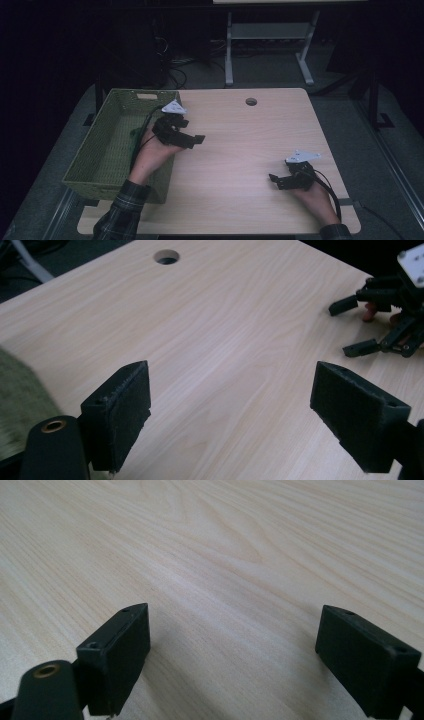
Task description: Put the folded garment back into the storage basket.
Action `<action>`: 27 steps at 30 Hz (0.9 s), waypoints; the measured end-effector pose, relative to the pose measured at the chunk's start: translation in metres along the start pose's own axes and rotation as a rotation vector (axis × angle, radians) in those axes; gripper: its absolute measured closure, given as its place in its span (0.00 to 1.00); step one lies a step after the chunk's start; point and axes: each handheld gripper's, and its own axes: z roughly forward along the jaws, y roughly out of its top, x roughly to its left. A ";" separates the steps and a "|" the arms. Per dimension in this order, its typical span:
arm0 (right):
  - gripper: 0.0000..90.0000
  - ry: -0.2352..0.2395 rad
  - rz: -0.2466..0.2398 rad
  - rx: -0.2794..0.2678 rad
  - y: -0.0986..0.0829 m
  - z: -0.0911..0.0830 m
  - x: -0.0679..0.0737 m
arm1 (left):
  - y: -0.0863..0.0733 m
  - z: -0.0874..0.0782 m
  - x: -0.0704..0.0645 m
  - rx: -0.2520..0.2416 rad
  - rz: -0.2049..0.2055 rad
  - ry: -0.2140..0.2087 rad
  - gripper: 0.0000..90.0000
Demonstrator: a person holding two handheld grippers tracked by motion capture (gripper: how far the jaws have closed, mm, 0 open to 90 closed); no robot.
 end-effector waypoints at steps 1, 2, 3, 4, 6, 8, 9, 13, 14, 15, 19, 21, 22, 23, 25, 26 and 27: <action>0.16 0.000 0.000 0.000 0.000 0.000 0.000 | -0.001 0.004 -0.003 0.005 0.006 -0.007 0.18; 0.16 0.000 0.000 0.000 0.000 0.000 0.000 | -0.002 0.009 -0.006 0.005 0.006 -0.016 0.18; 0.16 0.000 0.000 0.000 0.000 0.000 0.000 | -0.002 0.013 -0.009 0.007 0.013 -0.020 0.18; 0.15 0.001 -0.001 0.000 0.000 0.000 0.000 | -0.003 0.018 -0.013 0.006 0.020 -0.022 0.18; 0.15 0.001 -0.001 0.000 0.000 0.000 0.000 | -0.005 0.026 -0.018 0.004 0.032 -0.025 0.17; 0.15 0.001 -0.002 0.001 0.000 0.000 0.000 | -0.008 0.033 -0.024 -0.004 0.036 -0.034 0.17; 0.15 0.001 -0.002 0.001 0.000 0.000 0.000 | -0.009 0.036 -0.026 -0.003 0.042 -0.032 0.17; 0.15 0.000 -0.001 0.001 0.000 0.000 0.000 | -0.021 0.053 -0.035 -0.003 0.048 -0.043 0.17; 0.15 0.000 -0.001 0.000 0.000 0.000 0.000 | -0.024 0.056 -0.037 -0.001 0.052 -0.047 0.17; 0.14 -0.002 -0.004 0.003 0.000 0.000 0.000 | -0.027 0.060 -0.039 0.001 0.055 -0.049 0.17; 0.12 -0.003 0.004 0.006 0.000 0.000 0.000 | -0.042 0.075 -0.044 0.033 0.080 -0.046 0.17; 0.12 -0.005 0.003 0.006 0.000 0.001 0.000 | -0.050 0.081 -0.045 0.038 0.087 -0.038 0.16; 0.12 -0.006 0.005 0.007 0.000 0.000 0.000 | -0.054 0.083 -0.045 0.039 0.081 -0.037 0.16; 0.12 -0.008 0.007 0.008 0.000 0.000 0.000 | -0.058 0.086 -0.045 0.038 0.075 -0.039 0.16; 0.12 -0.010 0.008 0.007 0.000 0.000 0.000 | -0.066 0.091 -0.045 0.039 0.072 -0.030 0.16; 0.12 -0.010 0.008 0.008 0.000 0.000 0.000 | -0.069 0.094 -0.046 0.038 0.070 -0.029 0.16; 0.12 -0.010 0.008 0.008 0.000 0.000 0.000 | -0.071 0.096 -0.046 0.041 0.075 -0.027 0.16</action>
